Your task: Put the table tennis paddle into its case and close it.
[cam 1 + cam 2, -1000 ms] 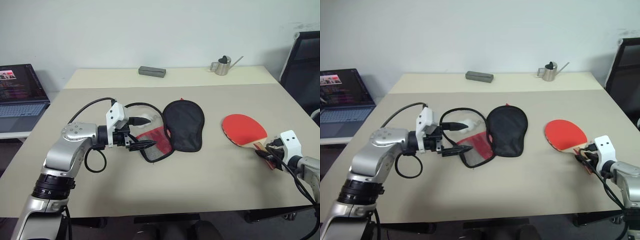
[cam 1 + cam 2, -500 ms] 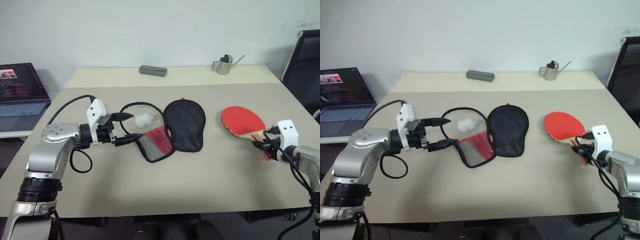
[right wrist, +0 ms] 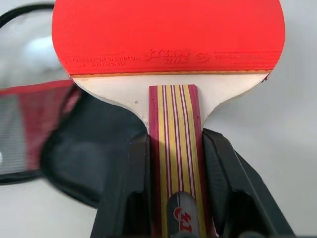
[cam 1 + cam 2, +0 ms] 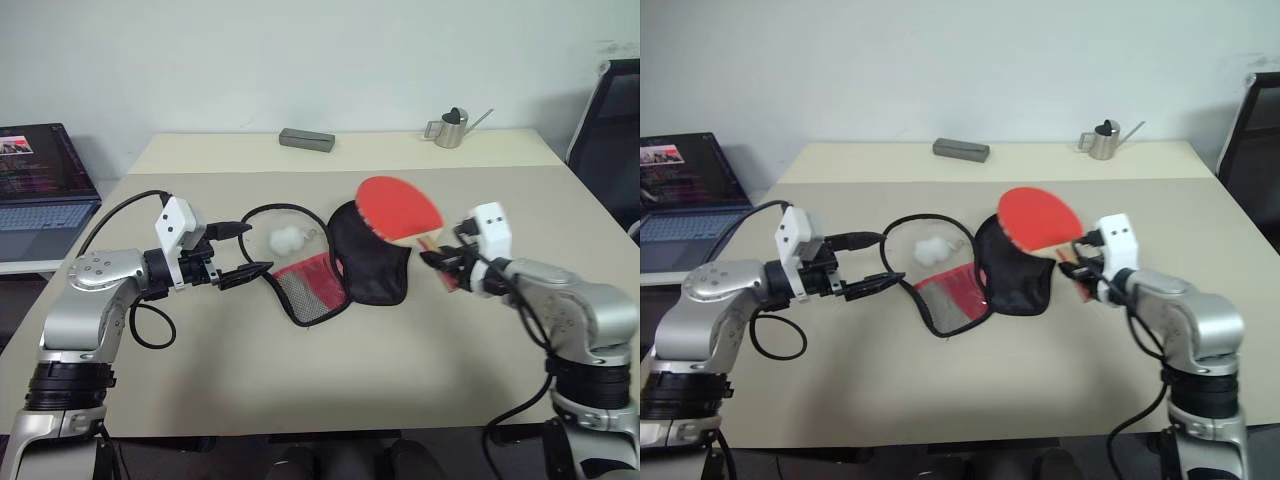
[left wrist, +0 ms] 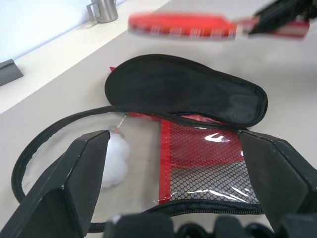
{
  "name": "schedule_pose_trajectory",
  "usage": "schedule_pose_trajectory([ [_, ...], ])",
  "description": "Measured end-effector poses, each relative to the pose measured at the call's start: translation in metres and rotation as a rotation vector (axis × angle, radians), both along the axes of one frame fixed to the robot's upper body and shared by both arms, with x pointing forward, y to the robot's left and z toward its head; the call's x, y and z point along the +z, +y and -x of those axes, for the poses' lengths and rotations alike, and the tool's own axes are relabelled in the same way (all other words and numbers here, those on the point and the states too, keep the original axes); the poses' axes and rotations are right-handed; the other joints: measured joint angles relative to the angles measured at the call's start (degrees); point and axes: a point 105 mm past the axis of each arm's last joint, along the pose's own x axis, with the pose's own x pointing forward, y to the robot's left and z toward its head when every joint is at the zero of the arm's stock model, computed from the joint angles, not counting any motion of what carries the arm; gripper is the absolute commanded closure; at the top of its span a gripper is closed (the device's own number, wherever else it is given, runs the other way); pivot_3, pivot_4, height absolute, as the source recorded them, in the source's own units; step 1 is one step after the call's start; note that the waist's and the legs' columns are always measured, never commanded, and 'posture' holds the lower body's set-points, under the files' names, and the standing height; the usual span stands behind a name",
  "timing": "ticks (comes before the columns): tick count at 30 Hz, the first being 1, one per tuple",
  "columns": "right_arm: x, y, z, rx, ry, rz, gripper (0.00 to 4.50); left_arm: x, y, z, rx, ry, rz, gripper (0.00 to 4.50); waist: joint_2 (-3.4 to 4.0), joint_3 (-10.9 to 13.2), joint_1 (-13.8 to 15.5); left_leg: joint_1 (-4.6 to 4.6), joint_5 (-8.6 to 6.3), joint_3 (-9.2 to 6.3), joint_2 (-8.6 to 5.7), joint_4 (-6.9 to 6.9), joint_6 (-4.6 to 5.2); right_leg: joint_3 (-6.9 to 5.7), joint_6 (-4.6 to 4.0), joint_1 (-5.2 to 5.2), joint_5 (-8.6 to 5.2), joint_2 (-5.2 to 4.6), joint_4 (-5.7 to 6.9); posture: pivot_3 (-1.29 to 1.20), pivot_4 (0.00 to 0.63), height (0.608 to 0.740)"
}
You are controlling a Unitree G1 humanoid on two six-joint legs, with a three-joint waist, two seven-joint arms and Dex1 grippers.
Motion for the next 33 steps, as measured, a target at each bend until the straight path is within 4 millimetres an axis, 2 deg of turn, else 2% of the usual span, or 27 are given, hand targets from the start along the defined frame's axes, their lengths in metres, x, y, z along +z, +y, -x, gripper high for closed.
schedule_pose_trajectory([
  [4, -0.010, 0.025, -0.006, 0.001, 0.013, 0.007, 3.44, 0.001, 0.001, 0.000, 0.002, -0.002, 0.001, 0.00, 0.00, 0.0, -0.1, 0.00, 0.04, 0.01, -0.01, -0.01, -0.07, 0.00, 0.00, -0.06, 0.00, 0.02, 0.03, 0.00, 0.150, 0.740],
  [7, -0.018, 0.034, -0.011, -0.011, 0.023, 0.023, 3.44, 0.001, 0.001, 0.000, 0.003, -0.003, 0.001, 0.00, 0.00, 0.0, -0.1, -0.01, 0.05, 0.02, -0.01, -0.01, -0.08, 0.01, 0.00, -0.10, 0.00, 0.05, 0.05, 0.00, 0.150, 0.740],
  [18, -0.042, 0.043, -0.033, -0.088, 0.024, 0.079, 3.44, 0.000, 0.000, 0.002, 0.008, -0.008, -0.003, 0.00, 0.01, 0.0, -0.2, -0.03, 0.06, 0.10, 0.00, -0.03, -0.10, 0.09, -0.01, -0.24, 0.00, 0.10, 0.13, 0.00, 0.150, 0.740],
  [28, -0.043, 0.048, -0.054, -0.132, -0.008, 0.105, 3.44, 0.001, -0.001, 0.001, 0.019, -0.018, -0.001, 0.00, 0.01, 0.0, -0.3, -0.03, 0.08, 0.12, 0.01, -0.03, -0.14, 0.11, -0.02, -0.26, 0.01, 0.11, 0.16, 0.00, 0.150, 0.740],
  [33, -0.044, 0.050, -0.057, -0.135, -0.008, 0.104, 3.44, 0.001, -0.001, 0.002, 0.020, -0.018, -0.001, 0.00, 0.01, 0.0, -0.3, -0.03, 0.08, 0.12, 0.00, -0.03, -0.14, 0.11, -0.02, -0.26, 0.01, 0.11, 0.15, 0.00, 0.150, 0.740],
])
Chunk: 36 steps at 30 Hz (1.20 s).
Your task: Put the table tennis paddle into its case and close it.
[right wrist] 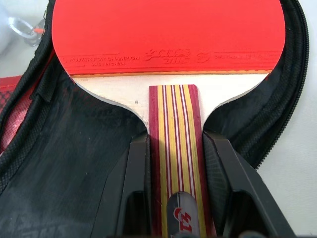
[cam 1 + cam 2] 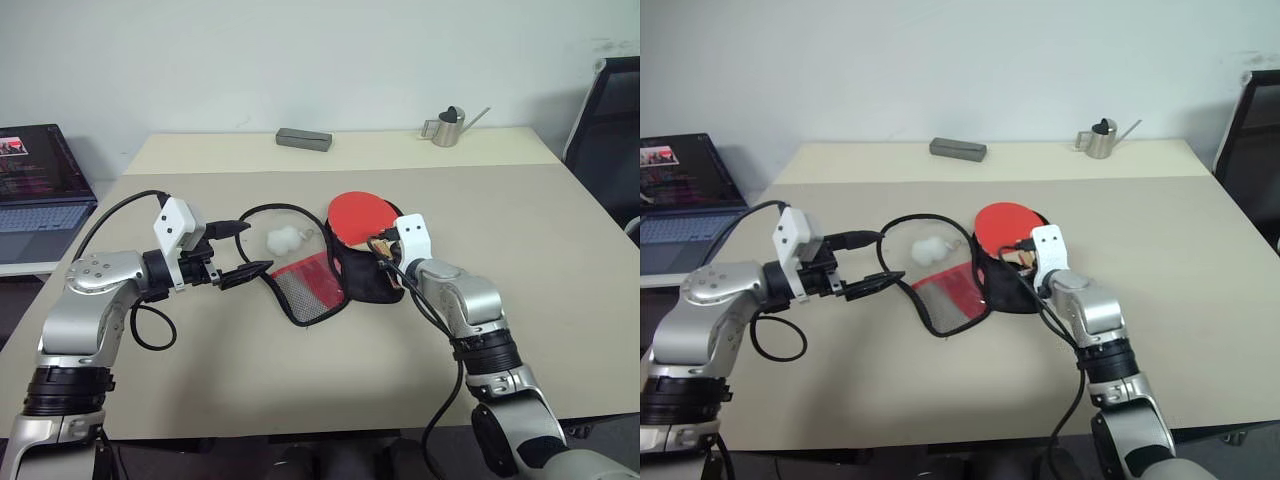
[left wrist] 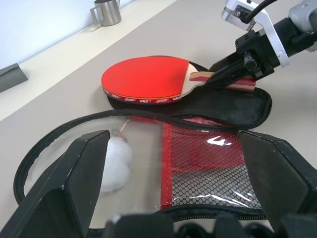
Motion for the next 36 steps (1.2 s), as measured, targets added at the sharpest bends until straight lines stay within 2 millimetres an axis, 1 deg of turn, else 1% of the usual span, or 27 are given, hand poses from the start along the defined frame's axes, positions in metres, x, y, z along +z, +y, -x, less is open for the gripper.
schedule_pose_trajectory([
  [4, 0.000, 0.003, 0.001, 0.005, 0.004, -0.003, 3.44, 0.000, 0.000, 0.000, 0.000, 0.001, -0.001, 0.00, 0.00, 0.0, 0.0, 0.00, 0.00, -0.01, 0.01, 0.00, 0.00, 0.00, 0.00, 0.00, 0.00, 0.00, 0.01, 0.00, 0.150, 0.740],
  [11, -0.006, 0.009, 0.012, 0.020, 0.031, -0.018, 3.44, -0.001, 0.000, 0.001, 0.001, 0.003, -0.001, 0.00, 0.00, 0.0, 0.1, -0.01, -0.01, -0.01, 0.00, -0.02, 0.00, 0.01, 0.00, -0.03, 0.00, 0.00, 0.00, 0.00, 0.150, 0.740],
  [16, -0.006, 0.005, 0.012, 0.005, 0.025, -0.001, 3.44, -0.001, 0.000, 0.001, 0.003, 0.002, -0.001, 0.00, 0.00, 0.0, 0.1, -0.01, -0.01, -0.01, -0.01, -0.02, 0.00, 0.00, 0.00, -0.03, 0.00, 0.00, 0.00, 0.00, 0.150, 0.740],
  [22, -0.005, -0.009, 0.011, -0.036, 0.008, 0.039, 3.44, -0.002, -0.001, 0.000, 0.003, -0.001, 0.001, 0.00, 0.00, 0.0, 0.1, -0.02, -0.01, -0.01, 0.00, -0.02, 0.00, 0.00, 0.00, -0.03, 0.00, 0.00, -0.01, 0.00, 0.150, 0.740],
  [29, -0.005, -0.017, 0.017, -0.045, 0.001, 0.059, 3.44, -0.002, -0.003, 0.000, -0.004, -0.014, 0.001, 0.00, 0.00, 0.0, 0.1, -0.04, -0.01, -0.01, -0.01, -0.02, 0.00, 0.00, 0.00, -0.03, 0.00, 0.00, -0.02, 0.00, 0.150, 0.740],
  [36, -0.006, -0.016, 0.018, -0.046, -0.003, 0.079, 3.44, -0.002, -0.003, -0.001, -0.005, -0.015, 0.001, 0.00, 0.00, 0.0, 0.1, -0.04, -0.01, -0.01, -0.02, -0.02, 0.00, -0.01, 0.00, -0.03, 0.00, 0.00, -0.02, 0.00, 0.150, 0.740],
])
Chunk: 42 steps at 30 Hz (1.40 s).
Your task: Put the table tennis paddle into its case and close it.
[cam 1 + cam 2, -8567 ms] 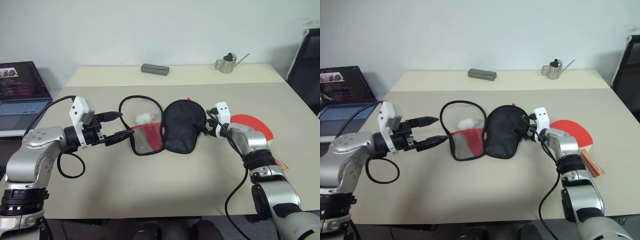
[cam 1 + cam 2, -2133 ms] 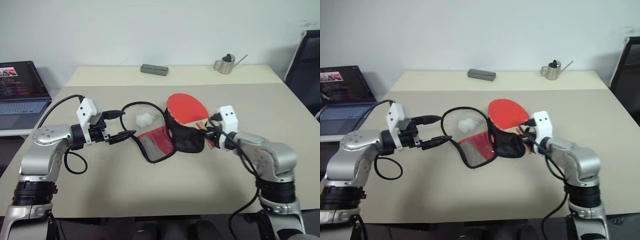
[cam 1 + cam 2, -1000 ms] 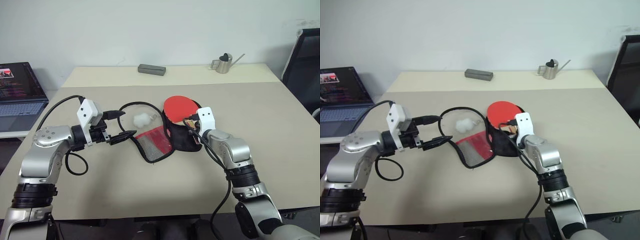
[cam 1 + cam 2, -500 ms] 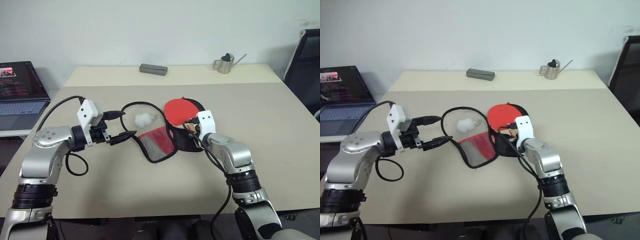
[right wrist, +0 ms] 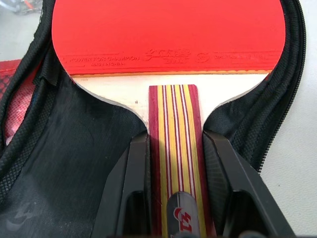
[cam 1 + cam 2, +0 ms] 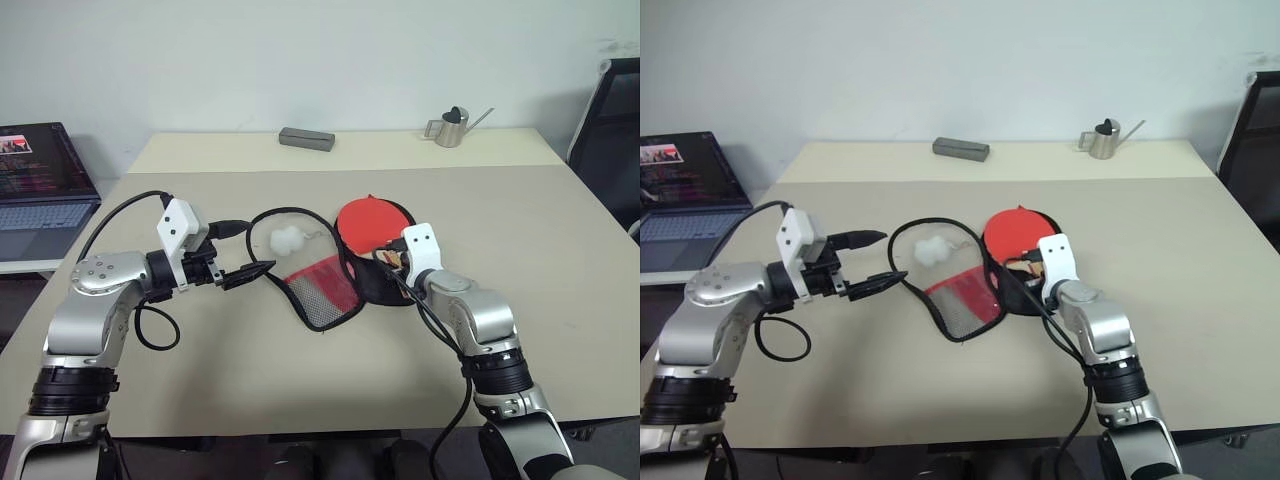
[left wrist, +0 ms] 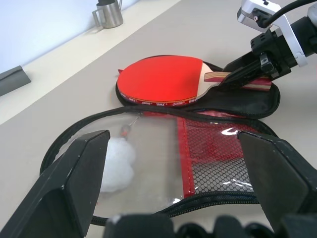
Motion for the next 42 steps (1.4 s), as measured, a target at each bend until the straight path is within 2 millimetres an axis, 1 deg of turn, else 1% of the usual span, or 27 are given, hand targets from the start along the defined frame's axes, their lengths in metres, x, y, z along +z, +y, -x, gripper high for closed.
schedule_pose_trajectory([
  [4, -0.001, 0.001, 0.000, -0.011, -0.002, 0.003, 3.44, 0.000, -0.001, 0.000, -0.001, 0.000, 0.002, 0.00, 0.00, 0.0, 0.0, 0.00, 0.00, -0.01, 0.01, 0.00, 0.00, 0.00, 0.00, 0.00, 0.00, 0.00, 0.00, 0.00, 0.150, 0.740],
  [8, -0.002, 0.004, -0.001, -0.031, 0.011, -0.032, 3.44, -0.001, -0.001, 0.000, -0.001, 0.000, 0.001, 0.00, 0.00, 0.0, 0.0, 0.00, 0.00, -0.01, 0.01, 0.00, 0.00, 0.00, 0.00, 0.00, 0.00, 0.00, 0.00, 0.00, 0.150, 0.740],
  [9, -0.002, 0.003, -0.001, -0.040, 0.012, -0.044, 2.73, -0.001, -0.001, 0.000, -0.001, 0.001, 0.001, 0.00, 0.00, 0.0, 0.0, 0.00, 0.00, 0.00, 0.01, 0.00, 0.00, 0.01, 0.00, 0.00, 0.00, 0.00, 0.00, 0.00, 0.150, 0.740],
  [10, -0.002, 0.002, -0.002, -0.048, 0.012, -0.054, 2.51, -0.001, -0.001, 0.000, -0.001, 0.001, 0.001, 0.00, 0.00, 0.0, 0.0, 0.00, 0.00, 0.00, 0.01, 0.00, 0.00, 0.01, 0.00, 0.00, 0.00, 0.00, 0.01, 0.00, 0.150, 0.740],
  [14, -0.002, 0.003, -0.001, -0.061, 0.020, -0.064, 1.17, -0.001, -0.001, 0.000, -0.001, 0.001, 0.000, 0.00, 0.00, 0.0, 0.0, 0.00, 0.00, -0.01, 0.02, 0.00, 0.00, 0.01, 0.00, -0.01, 0.00, 0.00, 0.02, 0.00, 0.150, 0.740],
  [16, 0.001, 0.006, 0.001, -0.055, 0.018, -0.071, 1.17, -0.001, -0.001, 0.000, -0.001, 0.001, 0.000, 0.00, 0.00, 0.0, 0.0, 0.00, 0.00, -0.01, 0.01, 0.00, 0.00, 0.01, 0.00, -0.01, 0.00, 0.00, 0.01, 0.00, 0.150, 0.740],
  [20, 0.015, 0.008, 0.007, -0.046, -0.014, -0.091, 1.17, -0.001, 0.000, 0.000, 0.000, 0.001, 0.000, 0.00, 0.00, 0.0, 0.0, 0.00, 0.00, -0.01, 0.01, 0.00, 0.00, 0.01, 0.00, -0.02, 0.00, 0.00, 0.01, 0.00, 0.150, 0.740],
  [22, 0.024, 0.010, 0.012, -0.029, -0.034, -0.113, 1.17, -0.001, 0.000, -0.001, 0.002, 0.002, 0.001, 0.00, 0.00, 0.0, 0.0, 0.00, -0.01, -0.02, 0.02, -0.01, 0.01, 0.01, 0.00, -0.03, 0.00, 0.00, 0.02, 0.00, 0.150, 0.740],
  [24, 0.037, 0.015, 0.018, 0.012, -0.062, -0.152, 1.17, -0.001, 0.001, -0.001, 0.010, 0.001, 0.004, 0.00, 0.00, 0.0, 0.0, 0.00, -0.01, -0.03, 0.03, -0.01, 0.02, 0.01, 0.00, -0.03, 0.00, 0.00, 0.02, 0.00, 0.150, 0.740],
  [26, 0.049, 0.024, 0.025, 0.090, -0.081, -0.206, 1.17, 0.000, 0.003, -0.003, 0.027, -0.002, 0.009, 0.00, 0.00, 0.0, 0.0, 0.00, -0.06, -0.03, 0.03, -0.01, 0.09, 0.01, 0.00, -0.03, 0.00, 0.00, 0.02, 0.00, 0.150, 0.740],
  [27, 0.055, 0.030, 0.031, 0.171, -0.082, -0.238, 1.17, 0.000, 0.005, -0.004, 0.039, -0.001, 0.014, 0.00, 0.00, 0.0, -0.1, 0.00, -0.07, -0.02, 0.03, 0.00, 0.11, 0.02, 0.00, -0.02, 0.00, 0.00, 0.01, 0.00, 0.150, 0.740],
  [28, 0.061, 0.034, 0.035, 0.248, -0.085, -0.251, 1.17, -0.001, 0.008, -0.005, 0.054, 0.001, 0.022, 0.00, 0.01, 0.0, -0.1, 0.00, -0.09, -0.02, 0.02, 0.00, 0.15, 0.01, 0.00, -0.01, 0.00, 0.00, 0.00, 0.00, 0.150, 0.740],
  [29, 0.070, 0.035, 0.040, 0.337, -0.102, -0.256, 1.17, 0.000, 0.012, -0.006, 0.078, 0.001, 0.032, 0.00, 0.01, 0.0, 0.0, 0.00, -0.12, -0.02, 0.01, 0.01, 0.20, -0.03, 0.00, 0.00, 0.00, 0.03, -0.01, 0.00, 0.150, 0.740],
  [31, 0.085, 0.030, 0.044, 0.429, -0.136, -0.232, 1.17, 0.001, 0.017, -0.008, 0.103, -0.003, 0.044, 0.00, 0.01, 0.0, 0.0, 0.01, -0.12, -0.05, 0.01, 0.01, 0.21, -0.07, 0.01, 0.04, 0.00, 0.03, -0.04, 0.00, 0.150, 0.740],
  [33, 0.089, 0.022, 0.047, 0.484, -0.149, -0.199, 1.17, 0.000, 0.021, -0.008, 0.123, -0.002, 0.051, 0.00, 0.01, 0.0, 0.0, 0.01, -0.12, -0.07, 0.01, 0.01, 0.21, -0.09, 0.01, 0.06, 0.00, 0.03, -0.04, 0.00, 0.150, 0.740],
  [36, 0.091, 0.003, 0.045, 0.534, -0.167, -0.132, 1.78, -0.009, 0.030, -0.008, 0.163, 0.027, 0.058, 0.00, 0.01, 0.0, 0.1, 0.01, -0.13, -0.04, 0.01, 0.01, 0.22, -0.08, 0.01, 0.07, -0.01, 0.01, -0.05, 0.00, 0.150, 0.740],
  [40, 0.090, -0.017, 0.040, 0.571, -0.175, -0.083, 3.17, -0.020, 0.046, -0.010, 0.236, 0.039, 0.053, 0.00, 0.00, 0.0, 0.0, 0.01, -0.13, -0.03, 0.05, 0.01, 0.22, -0.07, 0.01, 0.06, -0.01, -0.02, -0.04, 0.00, 0.150, 0.740],
  [42, 0.091, -0.024, 0.038, 0.584, -0.181, -0.069, 3.17, -0.024, 0.055, -0.011, 0.274, 0.035, 0.045, 0.00, 0.00, 0.0, 0.0, 0.01, -0.13, -0.03, 0.05, 0.01, 0.22, -0.06, 0.01, 0.06, 0.00, -0.04, -0.04, 0.00, 0.150, 0.740],
])
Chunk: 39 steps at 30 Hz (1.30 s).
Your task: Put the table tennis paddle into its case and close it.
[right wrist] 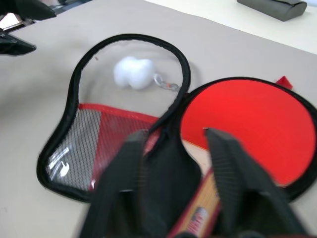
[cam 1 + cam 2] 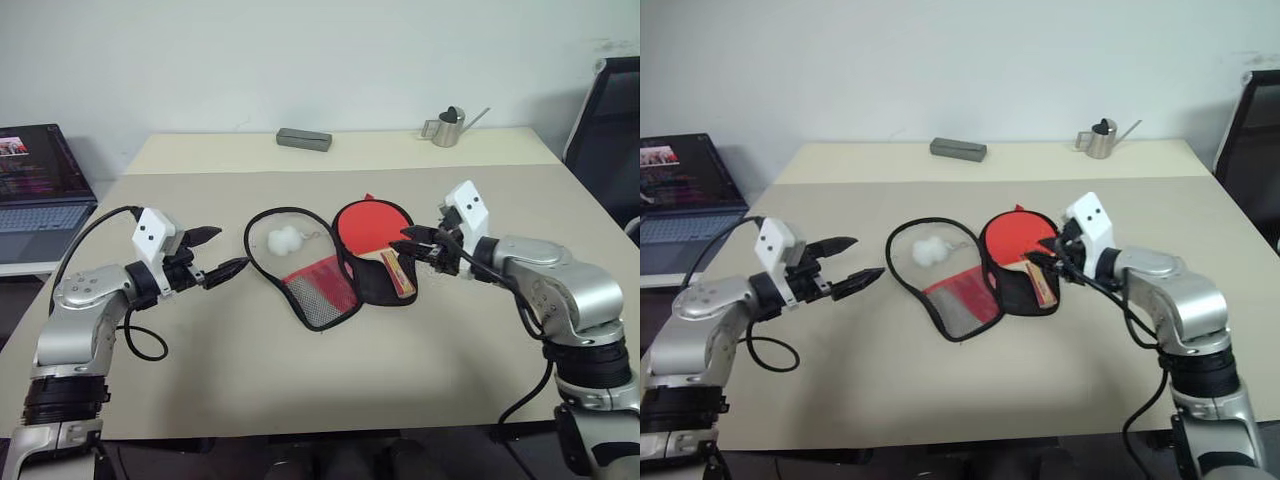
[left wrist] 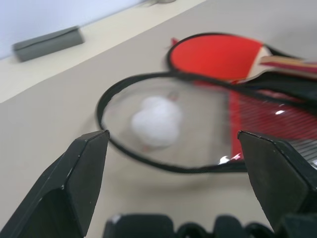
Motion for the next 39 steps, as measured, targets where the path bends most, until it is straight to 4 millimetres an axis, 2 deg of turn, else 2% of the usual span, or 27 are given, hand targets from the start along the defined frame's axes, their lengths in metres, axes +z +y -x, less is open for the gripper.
schedule_pose_trajectory([
  [6, 0.003, -0.017, -0.007, -0.003, -0.023, 0.026, 3.17, -0.019, 0.021, -0.001, 0.084, 0.031, -0.055, 0.00, -0.01, 0.0, 0.2, -0.01, 0.00, -0.01, -0.03, 0.01, 0.00, -0.02, 0.00, 0.02, 0.00, -0.05, -0.03, 0.00, 0.150, 0.740],
  [13, 0.023, -0.036, 0.005, 0.064, -0.032, 0.023, 3.17, -0.042, 0.019, -0.009, 0.075, 0.099, -0.111, 0.00, -0.02, 0.0, 0.4, -0.07, 0.00, -0.03, -0.04, 0.04, -0.01, -0.08, 0.00, 0.03, 0.00, -0.07, -0.07, 0.00, 0.150, 0.740],
  [16, 0.026, -0.041, 0.006, 0.062, -0.035, 0.037, 3.17, -0.047, 0.010, -0.016, 0.049, 0.112, -0.112, 0.00, -0.03, 0.0, 0.4, -0.07, 0.00, -0.04, -0.02, 0.04, -0.01, -0.10, 0.00, 0.04, 0.00, -0.08, -0.05, 0.00, 0.150, 0.740],
  [21, 0.026, -0.043, 0.005, 0.050, -0.037, 0.030, 3.17, -0.051, -0.018, -0.033, -0.019, 0.121, -0.060, 0.00, -0.04, 0.0, 0.4, -0.08, 0.02, -0.03, -0.05, 0.06, -0.05, -0.10, 0.01, 0.05, 0.00, -0.08, -0.04, 0.00, 0.150, 0.740],
  [25, 0.025, -0.043, 0.009, 0.054, -0.037, 0.022, 3.17, -0.055, -0.034, -0.038, -0.088, 0.145, -0.063, 0.00, -0.05, 0.0, 0.2, -0.11, 0.09, -0.02, -0.04, 0.05, -0.16, -0.09, 0.01, 0.03, 0.00, -0.07, -0.06, 0.00, 0.150, 0.740],
  [34, 0.022, -0.045, 0.019, 0.065, -0.021, 0.025, 3.17, -0.067, -0.041, -0.040, -0.141, 0.186, -0.102, 0.00, -0.06, 0.0, 0.3, -0.12, 0.07, -0.03, -0.05, 0.07, -0.13, -0.11, 0.01, 0.03, 0.00, -0.06, -0.04, 0.00, 0.150, 0.740],
  [39, 0.023, -0.046, 0.020, 0.065, -0.024, 0.021, 3.17, -0.059, -0.061, -0.047, -0.178, 0.145, -0.057, 0.00, -0.08, 0.0, 0.4, -0.14, 0.07, -0.03, -0.07, 0.10, -0.13, -0.14, 0.02, 0.05, 0.01, -0.06, -0.04, 0.00, 0.150, 0.740],
])
